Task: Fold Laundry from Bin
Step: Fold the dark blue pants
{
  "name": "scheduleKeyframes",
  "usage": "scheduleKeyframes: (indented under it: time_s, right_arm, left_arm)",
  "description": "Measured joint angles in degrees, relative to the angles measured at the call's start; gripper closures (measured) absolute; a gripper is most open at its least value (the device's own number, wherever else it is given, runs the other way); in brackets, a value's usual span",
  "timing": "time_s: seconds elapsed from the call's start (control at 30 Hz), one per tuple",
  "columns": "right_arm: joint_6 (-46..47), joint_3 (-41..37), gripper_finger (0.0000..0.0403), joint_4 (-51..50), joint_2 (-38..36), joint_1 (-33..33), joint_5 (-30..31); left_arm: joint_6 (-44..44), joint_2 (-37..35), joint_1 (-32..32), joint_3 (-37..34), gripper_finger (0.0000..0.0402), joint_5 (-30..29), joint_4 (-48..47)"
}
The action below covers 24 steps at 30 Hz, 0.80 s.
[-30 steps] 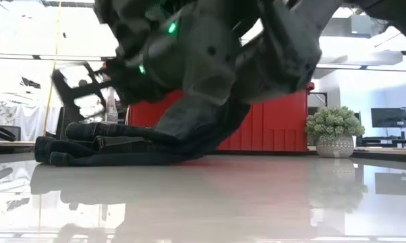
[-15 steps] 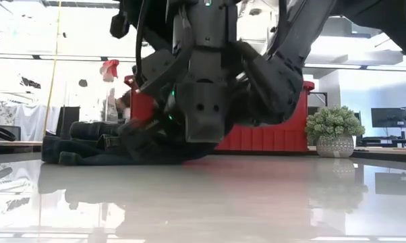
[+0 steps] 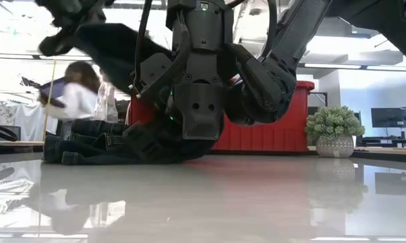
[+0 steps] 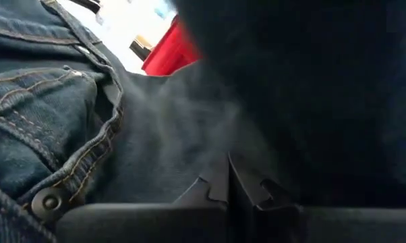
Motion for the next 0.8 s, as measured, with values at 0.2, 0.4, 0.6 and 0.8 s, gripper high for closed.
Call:
scheduleKeyframes:
  time_s: [0.2, 0.4, 0.6, 0.8]
  right_arm:
    - [-7.8, 0.0, 0.0385, 0.5, -0.1, 2.1, -1.6]
    - [-12.1, 0.0, 0.0385, -1.8, -1.5, 6.0, -4.4]
    - [-12.0, -0.2, 0.0385, -9.3, -6.5, 8.2, -6.2]
    - [2.0, -4.6, 0.0385, -29.2, -17.0, 10.2, -13.7]
  left_arm:
    - [-4.0, 2.0, -0.7, -9.0, 0.0401, 0.7, 3.2]
    - [-6.3, 4.6, -1.0, -15.2, 0.0401, 4.7, 9.7]
    - [-6.3, 5.4, -2.7, -15.5, 0.0401, 4.2, 9.8]
    - [-6.2, 5.4, -4.0, -15.5, 0.0401, 2.0, 9.8]
